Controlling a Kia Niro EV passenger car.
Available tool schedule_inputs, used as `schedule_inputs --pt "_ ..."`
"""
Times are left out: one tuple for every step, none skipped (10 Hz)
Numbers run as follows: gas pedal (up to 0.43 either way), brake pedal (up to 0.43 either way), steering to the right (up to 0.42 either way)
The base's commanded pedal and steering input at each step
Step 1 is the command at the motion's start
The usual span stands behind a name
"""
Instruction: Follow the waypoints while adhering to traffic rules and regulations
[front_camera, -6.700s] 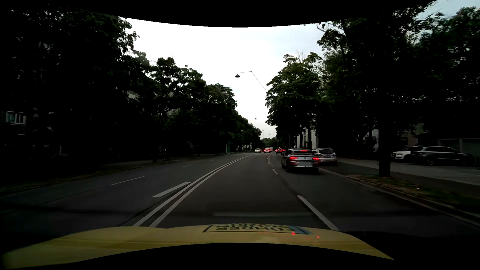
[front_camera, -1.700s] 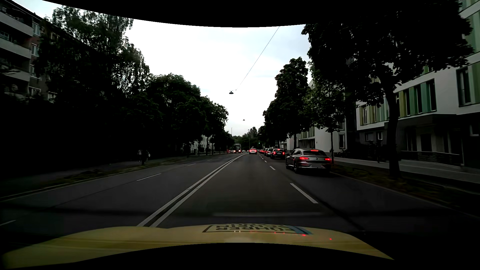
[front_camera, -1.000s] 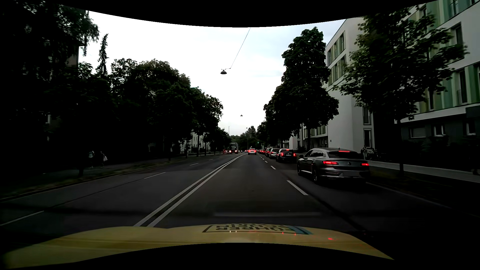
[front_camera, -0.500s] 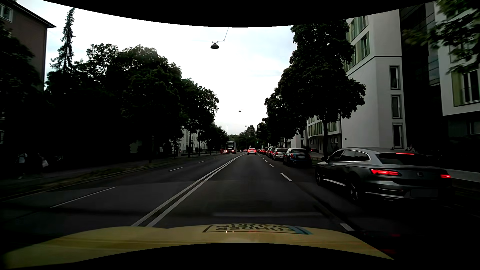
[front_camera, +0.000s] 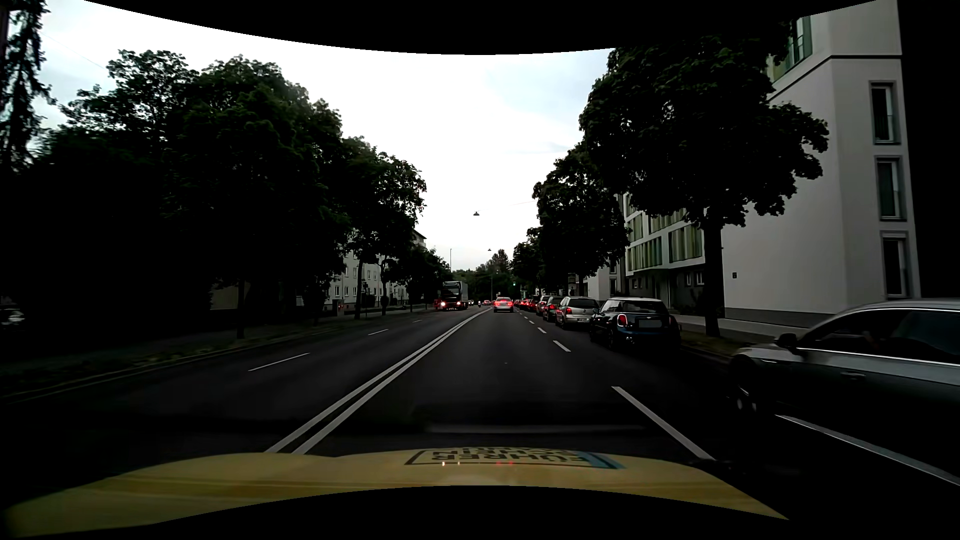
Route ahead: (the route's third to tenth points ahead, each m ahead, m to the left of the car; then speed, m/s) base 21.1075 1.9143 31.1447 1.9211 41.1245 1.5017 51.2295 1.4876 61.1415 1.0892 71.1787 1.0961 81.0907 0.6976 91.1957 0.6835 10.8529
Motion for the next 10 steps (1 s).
schedule_inputs --pt "0.0 0.0 0.004" --pt "0.0 0.0 0.004" --pt "0.0 0.0 0.004" --pt "0.0 0.0 0.004" --pt "0.0 0.0 0.004" --pt "0.0 0.0 0.004" --pt "0.0 0.0 0.004" --pt "0.0 0.0 0.004" --pt "0.0 0.0 0.004" --pt "0.0 0.0 0.004"
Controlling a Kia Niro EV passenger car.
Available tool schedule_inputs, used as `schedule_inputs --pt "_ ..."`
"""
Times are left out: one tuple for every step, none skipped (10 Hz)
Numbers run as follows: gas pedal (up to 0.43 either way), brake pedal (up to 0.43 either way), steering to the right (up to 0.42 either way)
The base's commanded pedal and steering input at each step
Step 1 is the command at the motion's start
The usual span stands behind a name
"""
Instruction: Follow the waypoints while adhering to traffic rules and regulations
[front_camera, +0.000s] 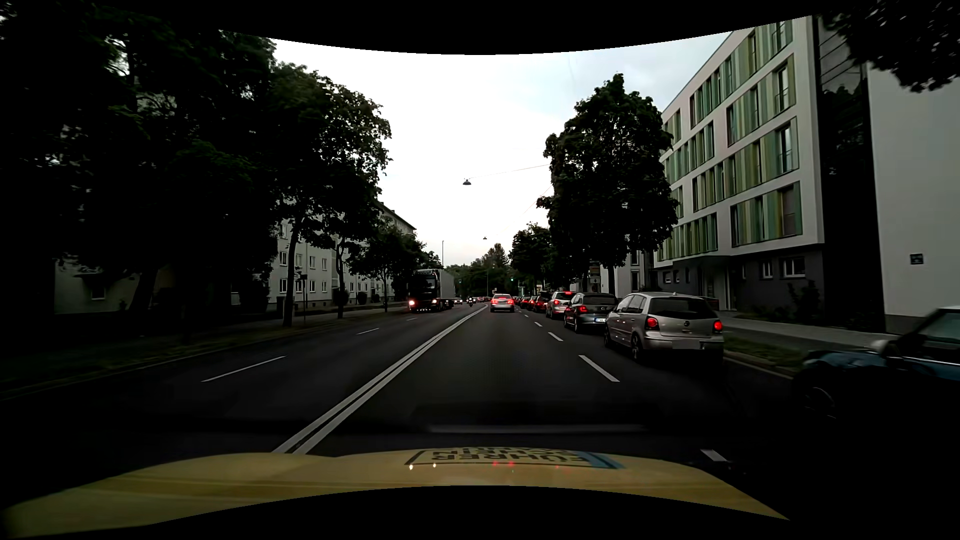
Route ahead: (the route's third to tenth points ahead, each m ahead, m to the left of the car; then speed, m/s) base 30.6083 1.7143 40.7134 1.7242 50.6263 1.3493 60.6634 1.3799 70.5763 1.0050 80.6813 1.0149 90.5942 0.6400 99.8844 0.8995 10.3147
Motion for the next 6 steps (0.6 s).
schedule_inputs --pt "0.0 0.0 0.004" --pt "0.0 0.0 0.003" --pt "0.0 0.0 0.002" --pt "0.0 0.0 0.002" --pt "0.0 0.0 0.001" --pt "0.0 0.0 0.002"
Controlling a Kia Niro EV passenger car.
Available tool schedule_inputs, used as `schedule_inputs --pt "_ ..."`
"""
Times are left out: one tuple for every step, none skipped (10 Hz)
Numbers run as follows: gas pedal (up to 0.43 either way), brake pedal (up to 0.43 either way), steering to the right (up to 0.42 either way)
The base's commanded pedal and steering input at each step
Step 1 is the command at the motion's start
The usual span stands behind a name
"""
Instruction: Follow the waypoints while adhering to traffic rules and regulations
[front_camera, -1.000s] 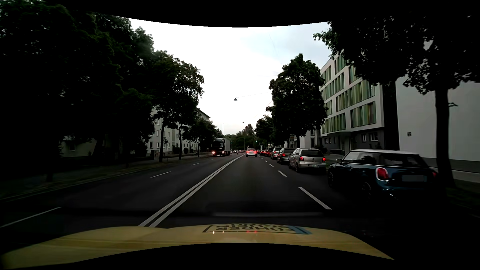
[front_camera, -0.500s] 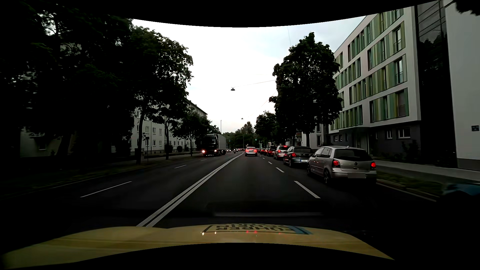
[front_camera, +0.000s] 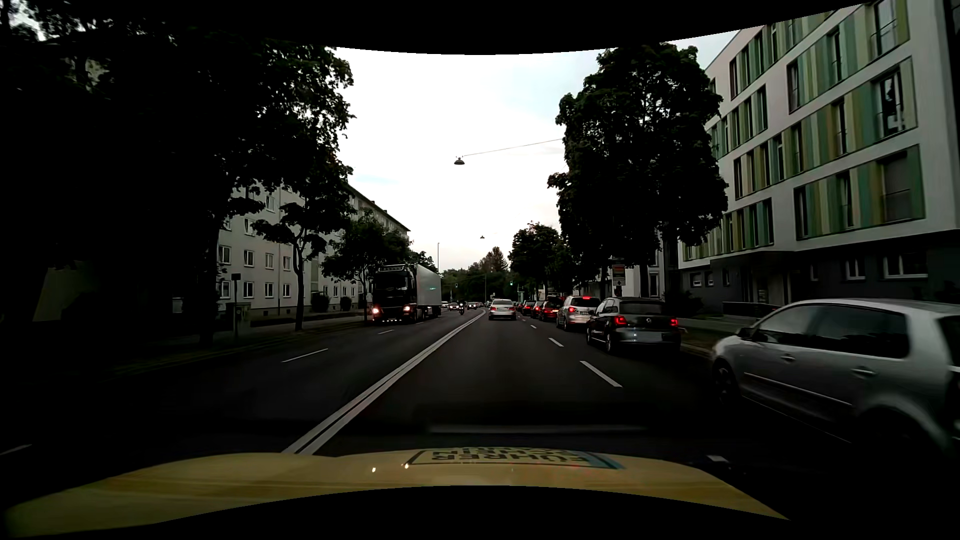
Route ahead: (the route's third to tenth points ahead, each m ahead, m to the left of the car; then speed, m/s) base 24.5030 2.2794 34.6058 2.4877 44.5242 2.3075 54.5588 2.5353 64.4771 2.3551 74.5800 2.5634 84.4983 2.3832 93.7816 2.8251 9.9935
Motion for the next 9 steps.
schedule_inputs --pt "0.0 0.0 0.003" --pt "0.0 0.0 0.004" --pt "0.0 0.012 0.004" --pt "0.0 0.037 0.004" --pt "0.0 0.116 0.004" --pt "0.0 0.152 0.004" --pt "0.0 0.171 0.004" --pt "0.0 0.189 0.004" --pt "0.0 0.189 0.004"
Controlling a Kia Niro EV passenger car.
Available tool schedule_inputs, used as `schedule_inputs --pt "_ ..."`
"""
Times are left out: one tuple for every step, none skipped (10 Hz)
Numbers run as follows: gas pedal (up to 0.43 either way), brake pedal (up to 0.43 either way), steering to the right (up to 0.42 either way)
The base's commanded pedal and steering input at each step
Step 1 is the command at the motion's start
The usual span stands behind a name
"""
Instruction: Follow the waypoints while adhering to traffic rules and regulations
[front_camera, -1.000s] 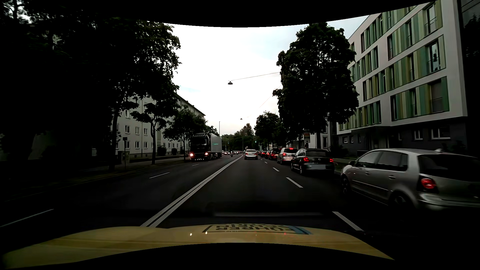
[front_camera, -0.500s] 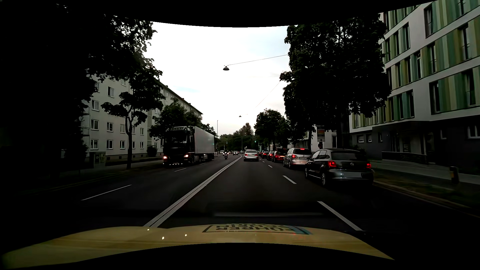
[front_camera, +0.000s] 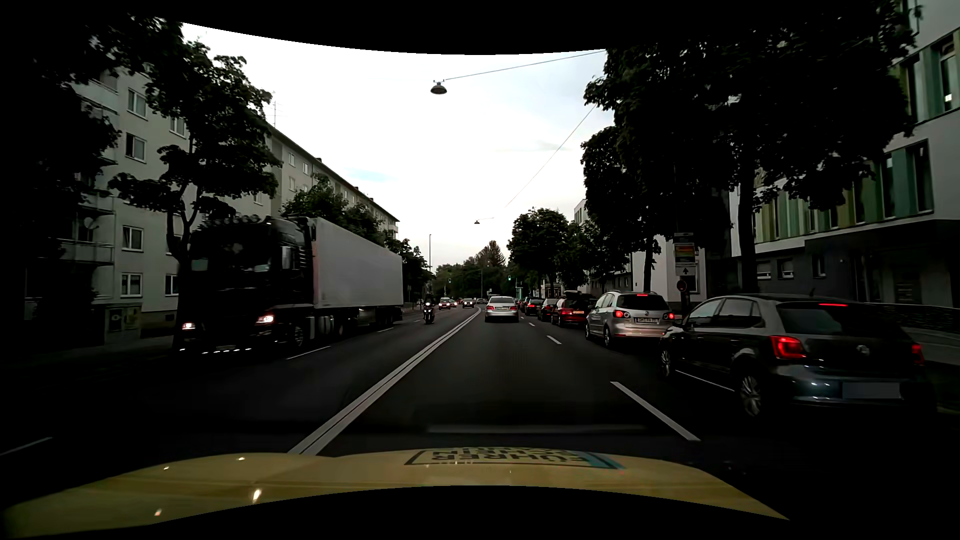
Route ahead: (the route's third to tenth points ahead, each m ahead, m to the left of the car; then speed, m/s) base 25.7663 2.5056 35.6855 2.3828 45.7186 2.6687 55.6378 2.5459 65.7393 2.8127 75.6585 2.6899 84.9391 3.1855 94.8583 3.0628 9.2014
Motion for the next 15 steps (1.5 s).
schedule_inputs --pt "0.0 0.201 0.004" --pt "0.0 0.207 0.004" --pt "0.0 0.213 0.004" --pt "0.0 0.213 0.004" --pt "0.0 0.213 0.004" --pt "0.0 0.207 0.004" --pt "0.0 0.189 0.005" --pt "0.0 0.177 0.005" --pt "0.0 0.165 0.005" --pt "0.0 0.159 0.005" --pt "0.0 0.14 0.005" --pt "0.0 0.122 0.005" --pt "0.0 0.116 0.005" --pt "0.0 0.11 0.005" --pt "0.0 0.104 0.005"
